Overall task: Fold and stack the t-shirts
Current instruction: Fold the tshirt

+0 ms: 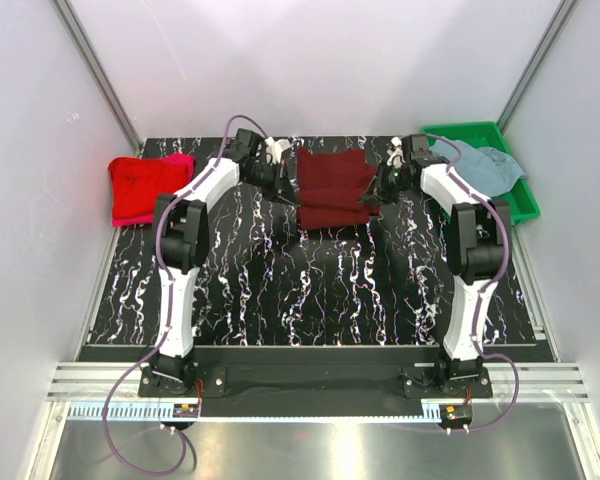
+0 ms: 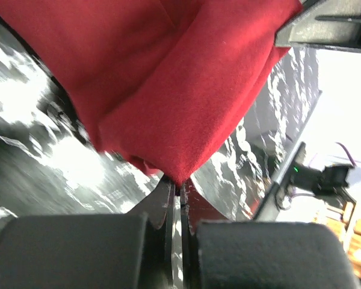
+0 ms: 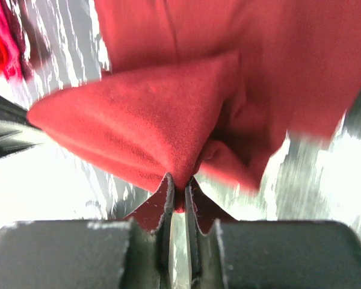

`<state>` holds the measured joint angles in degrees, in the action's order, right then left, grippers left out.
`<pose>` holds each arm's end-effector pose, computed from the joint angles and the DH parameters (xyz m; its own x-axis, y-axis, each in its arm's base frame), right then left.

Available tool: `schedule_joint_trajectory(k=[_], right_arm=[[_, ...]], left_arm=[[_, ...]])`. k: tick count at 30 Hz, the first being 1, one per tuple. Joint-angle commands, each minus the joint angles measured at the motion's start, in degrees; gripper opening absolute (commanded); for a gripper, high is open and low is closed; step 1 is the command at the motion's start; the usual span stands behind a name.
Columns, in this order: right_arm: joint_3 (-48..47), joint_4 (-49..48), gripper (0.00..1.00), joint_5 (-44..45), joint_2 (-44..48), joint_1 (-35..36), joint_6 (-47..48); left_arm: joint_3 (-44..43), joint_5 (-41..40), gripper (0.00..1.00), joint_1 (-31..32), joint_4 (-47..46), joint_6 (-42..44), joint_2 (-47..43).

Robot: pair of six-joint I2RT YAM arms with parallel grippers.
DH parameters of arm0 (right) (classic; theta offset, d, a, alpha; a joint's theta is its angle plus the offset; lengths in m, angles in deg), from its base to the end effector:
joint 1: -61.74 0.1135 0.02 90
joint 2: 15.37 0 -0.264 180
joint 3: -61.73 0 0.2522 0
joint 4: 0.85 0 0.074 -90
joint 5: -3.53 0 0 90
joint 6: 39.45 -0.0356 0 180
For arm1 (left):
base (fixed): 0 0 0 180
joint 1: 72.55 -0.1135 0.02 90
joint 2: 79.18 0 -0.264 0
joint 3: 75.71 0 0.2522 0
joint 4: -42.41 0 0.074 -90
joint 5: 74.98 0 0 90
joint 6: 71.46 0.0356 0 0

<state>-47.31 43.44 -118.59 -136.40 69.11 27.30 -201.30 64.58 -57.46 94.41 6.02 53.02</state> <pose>0.4544 0.0779 0.2007 -0.9163 0.2186 -0.3355 -0.0432 0.7791 0.6255 0.4742 -0.1559 0.1972 -0.9242 0.1036 -0.3676 0.3598 0.5588 -0.7472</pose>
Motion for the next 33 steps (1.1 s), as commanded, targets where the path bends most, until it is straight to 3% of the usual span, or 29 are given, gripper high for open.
schedule_joint_trajectory(k=[1, 10, 21, 27, 33], right_arm=[[5.4, 0.9, 0.00, -1.5, 9.5, -0.3, 0.0], [18.5, 3.4, 0.00, -1.9, 24.6, 0.0, -0.1], [32.7, 6.5, 0.00, -0.6, 45.1, 2.2, -2.8], [32.9, 6.8, 0.00, 0.7, 49.3, 2.2, -2.9], [29.1, 2.0, 0.00, 1.4, 41.7, 2.1, -0.7]], left_arm=[[5.2, 2.9, 0.00, 0.9, 0.9, -0.6, -8.5], [28.1, 3.1, 0.00, 5.8, -1.8, -2.8, -25.0], [43.4, 0.9, 0.00, 11.4, -5.5, -4.9, -42.5], [45.5, -1.8, 0.00, 10.5, -3.7, -3.3, -46.8], [38.6, -1.8, 0.00, 7.4, -3.2, -2.1, -37.9]])
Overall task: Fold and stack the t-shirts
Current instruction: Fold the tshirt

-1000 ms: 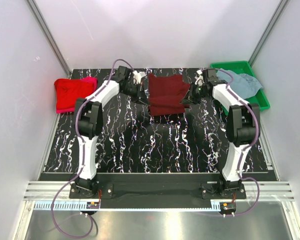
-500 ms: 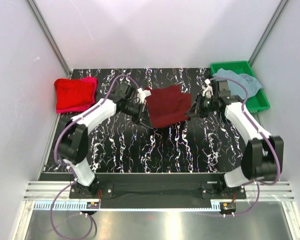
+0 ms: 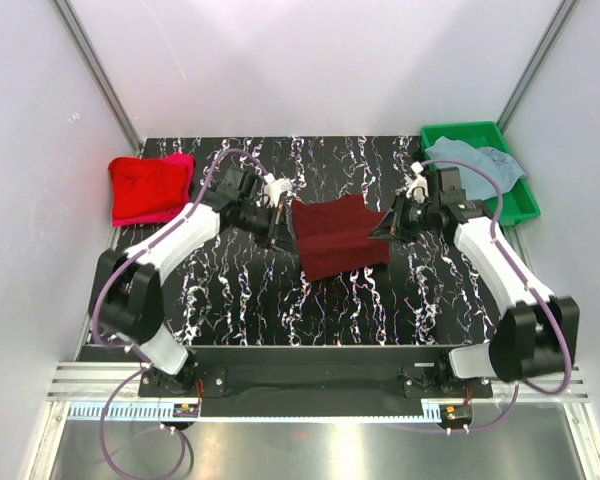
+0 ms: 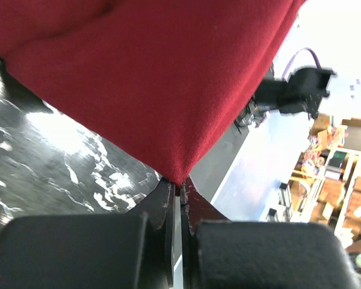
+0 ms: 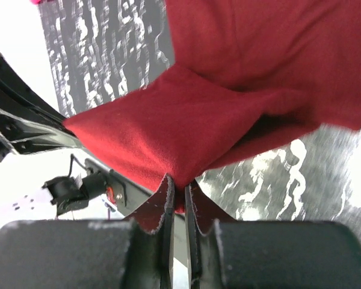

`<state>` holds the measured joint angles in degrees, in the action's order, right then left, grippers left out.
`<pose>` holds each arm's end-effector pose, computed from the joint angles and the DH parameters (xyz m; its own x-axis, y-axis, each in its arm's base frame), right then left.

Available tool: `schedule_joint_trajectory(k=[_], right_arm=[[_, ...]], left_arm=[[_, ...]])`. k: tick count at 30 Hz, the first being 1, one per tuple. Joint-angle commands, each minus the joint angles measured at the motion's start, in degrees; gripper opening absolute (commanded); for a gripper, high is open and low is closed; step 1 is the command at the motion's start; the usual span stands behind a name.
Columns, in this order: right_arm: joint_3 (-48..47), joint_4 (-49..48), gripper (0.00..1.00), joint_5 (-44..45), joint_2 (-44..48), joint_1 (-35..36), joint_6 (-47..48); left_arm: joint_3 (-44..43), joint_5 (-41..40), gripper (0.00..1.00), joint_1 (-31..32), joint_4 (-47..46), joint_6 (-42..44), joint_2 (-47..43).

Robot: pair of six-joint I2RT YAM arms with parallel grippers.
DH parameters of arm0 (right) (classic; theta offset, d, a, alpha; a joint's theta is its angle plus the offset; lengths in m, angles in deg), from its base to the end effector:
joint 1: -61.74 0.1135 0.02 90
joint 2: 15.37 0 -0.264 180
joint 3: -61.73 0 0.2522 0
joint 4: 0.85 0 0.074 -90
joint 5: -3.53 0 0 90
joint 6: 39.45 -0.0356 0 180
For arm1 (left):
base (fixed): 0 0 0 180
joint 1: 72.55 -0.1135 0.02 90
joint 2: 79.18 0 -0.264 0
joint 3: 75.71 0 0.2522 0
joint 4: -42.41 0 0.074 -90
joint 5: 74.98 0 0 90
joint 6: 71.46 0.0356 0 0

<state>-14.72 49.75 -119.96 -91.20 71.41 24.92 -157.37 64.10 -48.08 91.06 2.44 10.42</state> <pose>0.2670 0.0654 0.2928 -0.8926 0.2139 -0.3970 -0.1151 0.7431 0.6592 0.2815 -0.1577 0.2614 -0.9102 0.2147 -0.3541 0.4138 0.5031 -0.7587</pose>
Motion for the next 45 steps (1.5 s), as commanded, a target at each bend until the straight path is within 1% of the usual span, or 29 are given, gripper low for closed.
schedule_joint_trajectory(k=[1, 3, 5, 6, 12, 15, 16, 17, 19, 21, 22, 23, 24, 25, 26, 28, 29, 30, 33, 35, 37, 39, 40, 41, 42, 43, 45], right_arm=[[-4.1, -5.2, 0.00, 2.6, -6.2, -0.2, 2.8], [-6.0, -5.9, 0.00, 2.9, -9.1, -0.2, 3.4], [-8.0, -7.3, 0.00, 2.9, -13.1, -0.3, 4.4], [-8.8, -7.8, 0.00, 3.1, -14.5, -0.2, 4.8], [-17.1, -9.2, 0.00, 3.5, -24.6, -0.6, 5.3], [-21.9, -9.8, 0.00, 3.4, -30.8, -0.9, 5.7], [-23.2, -9.9, 0.00, 3.5, -34.2, -1.1, 5.7], [-25.9, -10.0, 0.00, 3.6, -35.9, -1.3, 5.8], [-29.0, -9.5, 0.00, 4.0, -40.9, -1.6, 6.6], [-33.6, -8.8, 0.00, 3.9, -44.2, -2.0, 7.3], [-35.2, -8.5, 0.00, 3.8, -47.0, -2.1, 7.7], [-37.9, -8.1, 0.03, 4.4, -48.3, -2.2, 8.0], [-38.8, -7.9, 0.10, 4.8, -49.2, -2.2, 8.3], [-39.6, -7.8, 0.15, 4.9, -50.6, -2.3, 8.6], [-40.7, -7.9, 0.23, 5.4, -51.2, -2.3, 8.8], [-41.0, -8.2, 0.26, 5.7, -51.4, -2.3, 8.8], [-40.9, -8.4, 0.30, 6.2, -51.3, -2.3, 8.8], [-40.9, -8.5, 0.37, 6.4, -50.8, -2.3, 9.0], [-40.9, -8.3, 0.49, 7.7, -48.5, -2.7, 9.8], [-41.1, -8.1, 0.51, 7.3, -45.6, -3.3, 10.6], [-41.5, -7.4, 0.52, 6.2, -43.2, -3.6, 11.4], [-42.0, -6.8, 0.52, 3.0, -42.1, -3.7, 10.9], [-42.2, -6.8, 0.52, 1.7, -42.0, -3.7, 10.3], [-42.6, -6.7, 0.52, -0.9, -42.2, -3.7, 9.7], [-42.8, -6.9, 0.52, -2.0, -42.9, -3.7, 8.4], [-43.3, -6.9, 0.49, -4.5, -43.5, -3.8, 7.8], [-43.7, -6.6, 0.46, -6.6, -45.6, -3.7, 7.0]], left_arm=[[-6.8, -1.4, 0.00, -2.3, 0.4, 2.3, 6.4], [-11.9, -1.4, 0.00, -2.9, 1.4, 3.0, 11.8], [-15.6, -1.2, 0.00, -3.5, 1.9, 3.5, 15.4], [-19.2, -0.9, 0.00, -3.8, 2.5, 3.7, 18.7], [-31.0, 0.4, 0.00, -6.2, 3.5, 2.9, 30.6], [-34.4, 1.0, 0.00, -7.3, 2.6, 1.8, 35.5], [-35.1, 1.0, 0.00, -7.5, 2.5, 1.6, 36.5], [-35.7, 0.9, 0.00, -7.7, 2.0, 1.5, 38.3], [-37.3, 1.2, 0.00, -7.9, 1.6, 1.0, 39.9], [-38.4, 1.0, 0.04, -8.3, 0.6, 0.3, 41.8], [-38.8, 0.9, 0.09, -8.4, 0.3, -0.1, 42.4], [-39.7, 0.9, 0.22, -8.6, -0.6, -0.4, 43.5], [-40.2, 0.7, 0.30, -8.6, -0.9, -0.7, 44.0], [-40.8, 0.5, 0.36, -8.6, -1.1, -0.5, 44.5], [-42.2, 0.2, 0.39, -8.7, -1.6, -0.3, 45.1], [-43.9, -0.9, 0.40, -8.7, -1.8, 0.6, 45.6], [-44.8, -1.5, 0.44, -8.7, -2.1, 1.0, 45.7], [-46.9, -2.5, 0.50, -8.7, -2.0, 2.2, 45.5], [-51.3, -4.8, 0.53, -8.7, -1.0, 5.3, 43.8], [-52.2, -5.0, 0.54, -8.6, -0.4, 6.5, 41.0], [-51.1, -4.0, 0.54, -8.6, -0.3, 6.4, 38.7], [-47.0, -1.9, 0.51, -7.9, -0.1, 6.1, 35.0], [-45.2, -1.2, 0.40, -7.2, 0.2, 5.9, 33.9], [-41.2, 0.0, 0.32, -6.9, 0.1, 5.3, 32.0], [-39.0, 0.7, 0.23, -6.6, -0.3, 4.1, 31.3], [-37.1, 1.1, 0.00, -5.9, -0.3, 4.0, 30.6], [-33.3, 0.3, 0.00, -5.0, 0.3, 3.9, 30.2]])
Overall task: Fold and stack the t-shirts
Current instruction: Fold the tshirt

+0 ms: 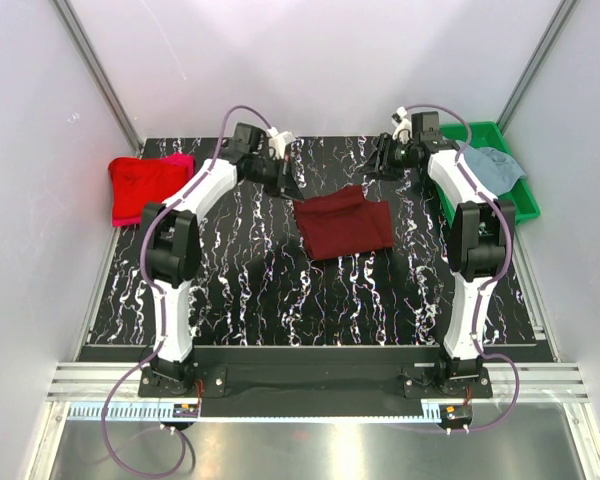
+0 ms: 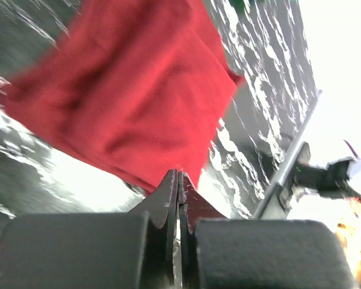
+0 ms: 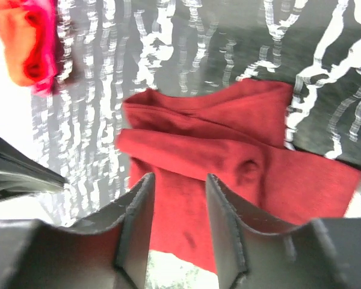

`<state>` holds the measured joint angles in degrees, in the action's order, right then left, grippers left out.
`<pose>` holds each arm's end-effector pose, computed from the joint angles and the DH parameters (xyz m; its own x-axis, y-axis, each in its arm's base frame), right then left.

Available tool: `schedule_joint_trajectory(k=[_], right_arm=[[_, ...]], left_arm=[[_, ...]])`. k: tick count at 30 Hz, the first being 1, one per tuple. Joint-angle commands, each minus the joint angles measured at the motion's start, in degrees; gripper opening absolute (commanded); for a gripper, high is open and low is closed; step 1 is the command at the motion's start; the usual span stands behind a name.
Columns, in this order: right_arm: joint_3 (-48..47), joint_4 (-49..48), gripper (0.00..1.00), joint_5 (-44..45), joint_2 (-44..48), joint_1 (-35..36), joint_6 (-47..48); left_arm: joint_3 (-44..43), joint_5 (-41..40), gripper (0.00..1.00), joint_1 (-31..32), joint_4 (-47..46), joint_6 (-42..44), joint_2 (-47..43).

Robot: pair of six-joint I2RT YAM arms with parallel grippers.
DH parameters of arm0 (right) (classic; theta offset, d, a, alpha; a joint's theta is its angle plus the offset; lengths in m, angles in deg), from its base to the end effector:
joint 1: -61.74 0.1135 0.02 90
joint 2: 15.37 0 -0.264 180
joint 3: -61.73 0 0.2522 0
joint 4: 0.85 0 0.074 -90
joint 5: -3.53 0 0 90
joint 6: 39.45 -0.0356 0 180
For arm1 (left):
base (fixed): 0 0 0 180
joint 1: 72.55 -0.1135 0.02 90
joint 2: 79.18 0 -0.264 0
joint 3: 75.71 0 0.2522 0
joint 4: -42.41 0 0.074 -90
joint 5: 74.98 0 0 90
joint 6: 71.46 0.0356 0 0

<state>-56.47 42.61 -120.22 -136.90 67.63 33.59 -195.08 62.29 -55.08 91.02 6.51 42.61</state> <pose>0.4762 0.0690 0.2484 -0.8287 0.1583 -0.5368 -0.2320 0.7756 0.5870 0.4431 -0.1669 0.2509 -0.8596 0.1223 -0.4961 0.4756 0.5460 -0.6896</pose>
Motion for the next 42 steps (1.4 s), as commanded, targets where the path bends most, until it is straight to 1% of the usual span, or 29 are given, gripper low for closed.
schedule_joint_trajectory(k=[1, 3, 7, 13, 21, 25, 31, 35, 42], right_arm=[[-2.1, 0.5, 0.43, -7.8, -0.7, 0.1, -2.1], [-1.8, 1.0, 0.41, -9.5, -2.5, 0.1, -2.6], [0.6, 0.5, 0.40, -10.7, -3.2, 0.1, -2.9], [2.0, 0.5, 0.39, -11.5, -2.8, 0.4, -2.9], [1.8, 1.3, 0.39, -12.8, -5.6, 1.9, -2.5], [0.7, 1.9, 0.39, -13.3, -7.0, 3.2, -2.6], [-1.7, 3.4, 0.39, -13.4, -10.2, 4.6, -1.5], [-3.1, 2.2, 0.39, -13.0, -12.9, 4.7, -2.4], [-10.3, -0.4, 0.39, -12.1, -17.8, 4.7, -4.2]], left_arm=[[5.3, 1.8, 0.00, 3.0, 0.6, 0.0, -2.1], [6.5, 1.0, 0.00, 4.4, 0.7, 0.8, -2.0], [6.1, 1.4, 0.00, 7.3, 0.6, -0.4, -0.5], [3.9, 1.4, 0.00, 8.0, -0.8, -2.2, 3.3], [1.8, -1.0, 0.00, 7.8, 0.1, -1.2, 7.7], [0.6, -1.0, 0.00, 7.7, 0.0, -1.8, 9.8], [0.1, -0.7, 0.00, 7.6, -0.2, -2.4, 10.5], [0.2, -1.1, 0.00, 7.5, 0.2, -1.8, 10.8], [1.0, -2.4, 0.00, 7.5, 1.6, -0.4, 10.4]])
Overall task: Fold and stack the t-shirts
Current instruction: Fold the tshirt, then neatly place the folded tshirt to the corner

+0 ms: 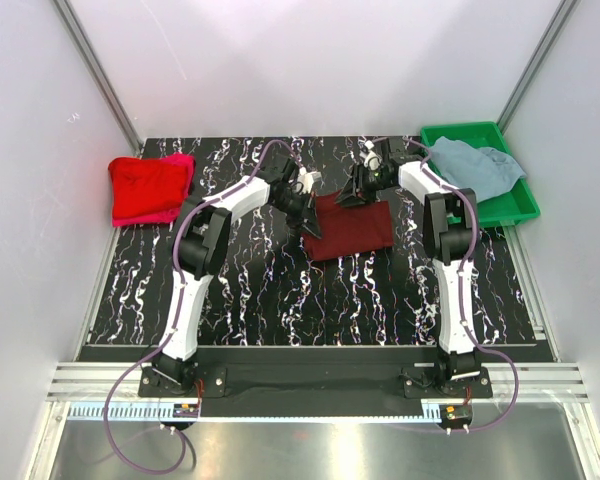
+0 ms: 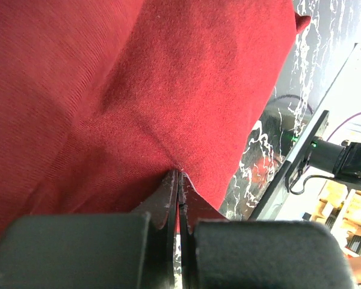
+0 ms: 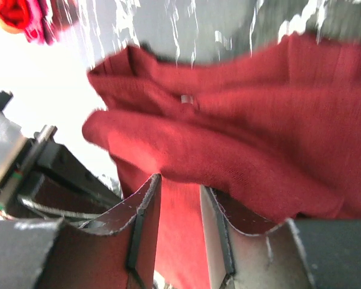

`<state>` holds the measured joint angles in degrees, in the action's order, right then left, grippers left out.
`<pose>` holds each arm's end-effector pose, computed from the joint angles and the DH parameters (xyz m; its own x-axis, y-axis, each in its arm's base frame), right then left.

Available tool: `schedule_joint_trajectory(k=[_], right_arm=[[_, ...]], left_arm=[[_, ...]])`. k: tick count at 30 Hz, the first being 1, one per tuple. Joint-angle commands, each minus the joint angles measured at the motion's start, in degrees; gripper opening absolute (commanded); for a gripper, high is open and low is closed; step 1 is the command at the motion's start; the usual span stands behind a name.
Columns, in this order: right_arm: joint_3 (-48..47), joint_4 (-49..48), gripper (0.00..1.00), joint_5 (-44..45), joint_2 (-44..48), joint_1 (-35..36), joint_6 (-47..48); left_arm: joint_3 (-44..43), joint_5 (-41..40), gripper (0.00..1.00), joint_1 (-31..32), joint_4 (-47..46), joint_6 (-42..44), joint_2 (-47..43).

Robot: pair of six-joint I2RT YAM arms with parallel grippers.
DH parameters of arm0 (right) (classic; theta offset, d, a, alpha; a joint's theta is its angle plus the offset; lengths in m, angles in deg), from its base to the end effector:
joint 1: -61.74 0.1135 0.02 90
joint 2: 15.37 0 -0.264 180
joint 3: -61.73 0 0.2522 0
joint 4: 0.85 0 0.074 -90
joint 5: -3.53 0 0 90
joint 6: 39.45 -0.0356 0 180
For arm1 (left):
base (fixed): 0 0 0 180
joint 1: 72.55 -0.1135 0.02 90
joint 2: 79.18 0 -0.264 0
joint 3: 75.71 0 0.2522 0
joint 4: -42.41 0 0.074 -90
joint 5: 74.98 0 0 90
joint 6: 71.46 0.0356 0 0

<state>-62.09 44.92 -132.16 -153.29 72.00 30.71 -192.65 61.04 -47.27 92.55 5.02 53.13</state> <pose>0.4975 0.1159 0.1435 -0.9627 0.0667 -0.2621 -0.1607 0.6387 0.7525 0.4247 -0.2289 0.1520 -0.9325 0.2608 -0.2500 0.3582 0.5775 -0.7336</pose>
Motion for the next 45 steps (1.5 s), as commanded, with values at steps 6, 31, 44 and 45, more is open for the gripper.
schedule_joint_trajectory(k=[6, 31, 44, 45], right_arm=[[-8.1, -6.6, 0.40, 0.2, -3.8, 0.4, -4.4], [-6.0, -5.9, 0.40, 1.8, -4.5, 0.3, -2.6], [-2.9, -5.2, 0.41, 3.2, -3.2, 0.3, -1.5], [-2.7, -5.3, 0.41, 3.2, -3.2, 0.3, -1.7]], left_arm=[[-0.3, -2.2, 0.00, -0.2, 0.4, 1.7, -0.5], [0.4, 1.5, 0.76, -7.7, -0.7, -3.6, -2.3], [0.3, 4.3, 0.74, -8.7, -5.9, -9.1, 4.4], [0.4, 4.5, 0.74, -8.8, -6.7, -9.3, 4.7]])
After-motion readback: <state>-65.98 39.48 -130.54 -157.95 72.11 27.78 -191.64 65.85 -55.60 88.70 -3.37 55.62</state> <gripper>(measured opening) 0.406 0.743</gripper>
